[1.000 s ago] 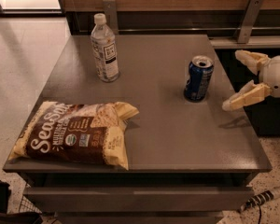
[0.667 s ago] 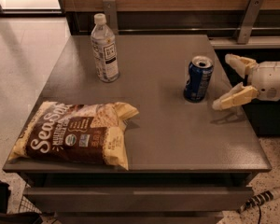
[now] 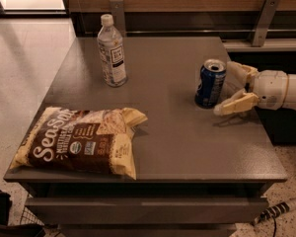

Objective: Knock pepsi can over

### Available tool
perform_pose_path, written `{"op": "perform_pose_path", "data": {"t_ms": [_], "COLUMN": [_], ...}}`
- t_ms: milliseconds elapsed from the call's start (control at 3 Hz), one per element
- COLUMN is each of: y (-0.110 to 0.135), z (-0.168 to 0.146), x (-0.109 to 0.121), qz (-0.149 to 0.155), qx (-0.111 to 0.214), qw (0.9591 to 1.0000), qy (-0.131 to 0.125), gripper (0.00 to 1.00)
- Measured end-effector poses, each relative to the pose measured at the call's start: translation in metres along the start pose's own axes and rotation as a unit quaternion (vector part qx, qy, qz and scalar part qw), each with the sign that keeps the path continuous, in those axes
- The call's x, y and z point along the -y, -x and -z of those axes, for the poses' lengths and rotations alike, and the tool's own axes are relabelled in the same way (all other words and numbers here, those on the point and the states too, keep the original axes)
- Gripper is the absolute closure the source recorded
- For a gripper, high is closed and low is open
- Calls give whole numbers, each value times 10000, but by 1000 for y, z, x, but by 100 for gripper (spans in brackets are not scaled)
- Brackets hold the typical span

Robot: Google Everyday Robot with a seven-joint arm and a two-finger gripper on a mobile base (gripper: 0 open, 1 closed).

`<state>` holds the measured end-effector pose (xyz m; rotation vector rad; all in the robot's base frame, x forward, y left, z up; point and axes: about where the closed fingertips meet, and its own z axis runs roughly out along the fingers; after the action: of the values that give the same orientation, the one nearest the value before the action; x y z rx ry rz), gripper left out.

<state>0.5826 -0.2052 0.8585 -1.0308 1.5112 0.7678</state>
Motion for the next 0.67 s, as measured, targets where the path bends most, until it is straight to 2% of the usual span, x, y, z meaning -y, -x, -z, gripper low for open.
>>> {"op": "perform_pose_path", "data": {"t_ms": [333, 667], "y": [-3, -3], "z": [-10, -12], "x": [0, 0], "qz": [-80, -80], "qx": [113, 120], "qw": [9999, 9999], "qy": [52, 74], "gripper": [0, 15]}}
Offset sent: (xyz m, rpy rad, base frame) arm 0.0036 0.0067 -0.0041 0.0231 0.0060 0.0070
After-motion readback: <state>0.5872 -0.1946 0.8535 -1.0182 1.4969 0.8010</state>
